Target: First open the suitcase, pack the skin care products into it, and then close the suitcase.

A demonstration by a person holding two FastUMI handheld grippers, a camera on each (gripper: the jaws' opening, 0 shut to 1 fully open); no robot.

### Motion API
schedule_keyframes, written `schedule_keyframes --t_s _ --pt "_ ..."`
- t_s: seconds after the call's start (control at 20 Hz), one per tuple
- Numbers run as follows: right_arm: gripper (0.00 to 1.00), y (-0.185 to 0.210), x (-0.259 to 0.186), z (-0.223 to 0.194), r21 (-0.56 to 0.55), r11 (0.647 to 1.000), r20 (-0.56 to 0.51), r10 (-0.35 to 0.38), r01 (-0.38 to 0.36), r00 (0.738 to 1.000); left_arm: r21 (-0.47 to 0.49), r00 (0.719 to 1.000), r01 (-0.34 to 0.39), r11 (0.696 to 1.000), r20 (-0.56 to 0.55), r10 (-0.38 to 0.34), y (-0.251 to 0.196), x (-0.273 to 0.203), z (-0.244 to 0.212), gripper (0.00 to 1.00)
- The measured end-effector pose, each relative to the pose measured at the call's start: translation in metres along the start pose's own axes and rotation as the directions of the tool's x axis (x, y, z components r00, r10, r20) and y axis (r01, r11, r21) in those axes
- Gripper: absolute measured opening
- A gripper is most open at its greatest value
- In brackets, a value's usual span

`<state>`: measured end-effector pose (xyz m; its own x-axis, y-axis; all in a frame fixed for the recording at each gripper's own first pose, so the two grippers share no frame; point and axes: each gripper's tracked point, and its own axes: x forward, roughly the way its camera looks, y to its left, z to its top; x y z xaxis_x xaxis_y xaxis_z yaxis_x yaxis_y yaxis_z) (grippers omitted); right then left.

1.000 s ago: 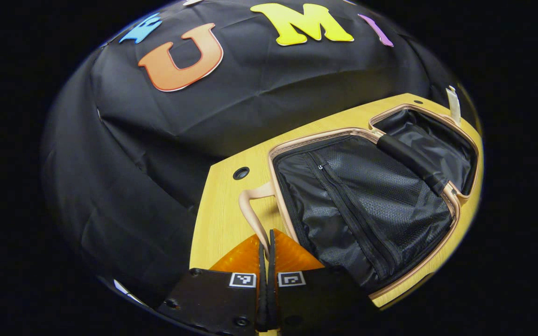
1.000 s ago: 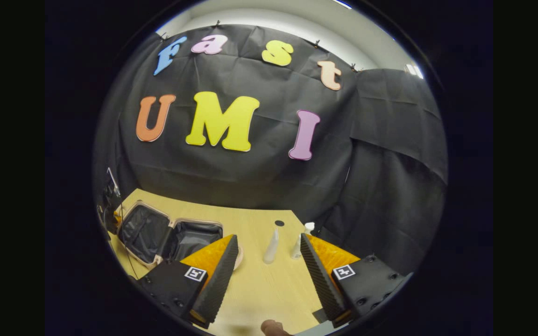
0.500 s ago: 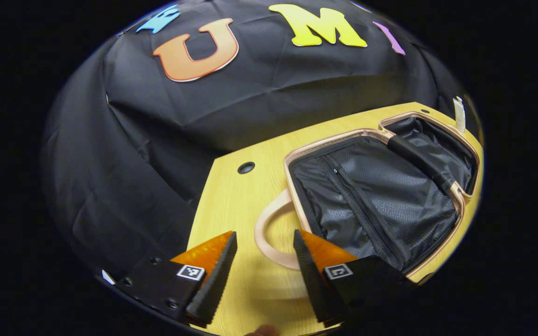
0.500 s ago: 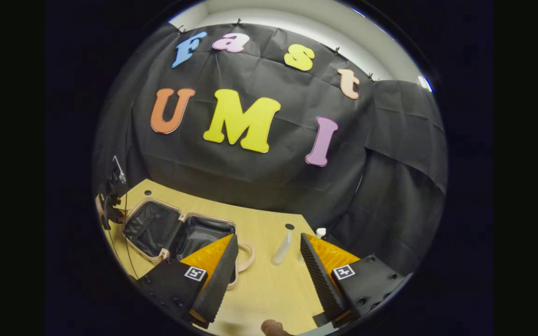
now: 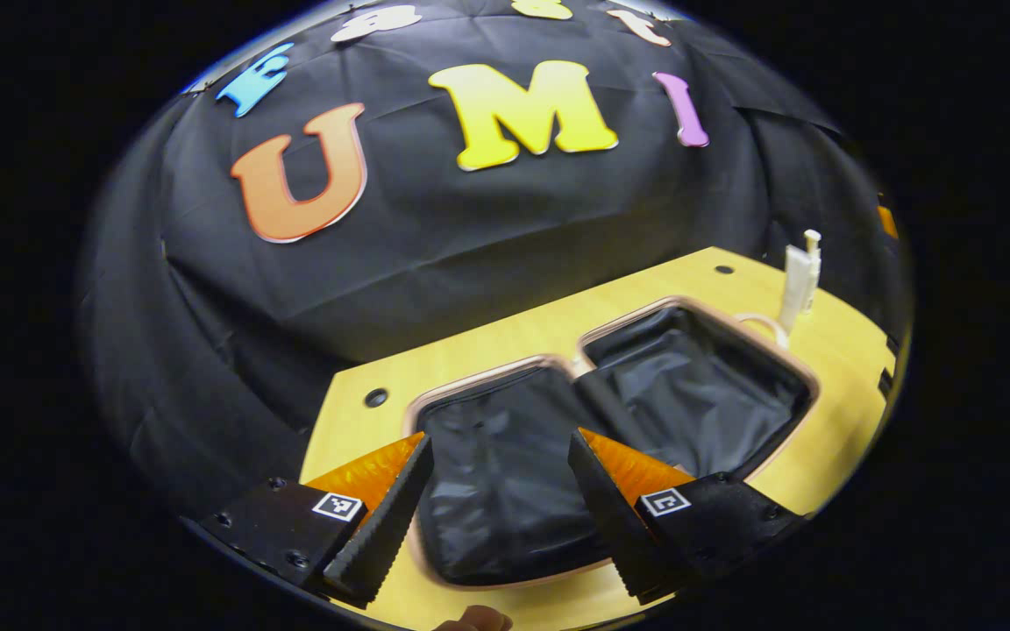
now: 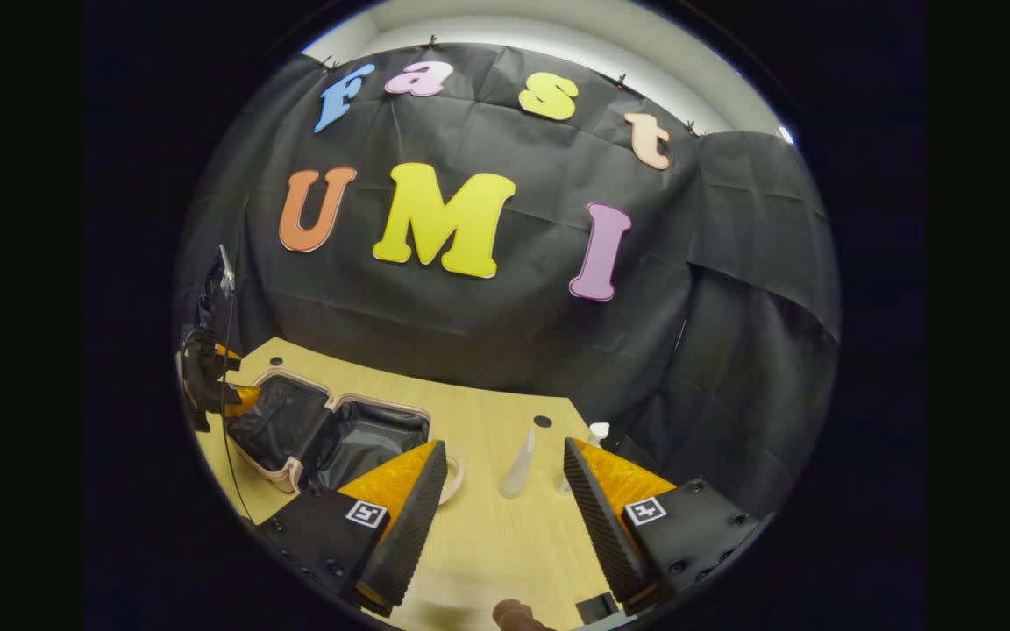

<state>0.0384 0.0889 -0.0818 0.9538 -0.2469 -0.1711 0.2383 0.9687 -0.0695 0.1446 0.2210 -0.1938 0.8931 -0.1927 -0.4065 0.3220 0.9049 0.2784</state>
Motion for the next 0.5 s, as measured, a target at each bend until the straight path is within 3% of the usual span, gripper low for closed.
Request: schedule_keyframes --t_s 0.25,0.5 --pt "0.79 -0.072 0.025 -0.021 0.019 1.000 -0.026 -0.001 0.001 1.000 0.016 0.993 0.117 0.993 0.026 -0.117 -0.130 0.008 0.051 0.99" --pt "0.79 -0.145 0.053 -0.043 0.021 1.000 -0.047 -0.018 0.019 0.999 -0.035 0.980 0.201 0.979 0.006 -0.201 -0.266 0.031 0.076 0.99"
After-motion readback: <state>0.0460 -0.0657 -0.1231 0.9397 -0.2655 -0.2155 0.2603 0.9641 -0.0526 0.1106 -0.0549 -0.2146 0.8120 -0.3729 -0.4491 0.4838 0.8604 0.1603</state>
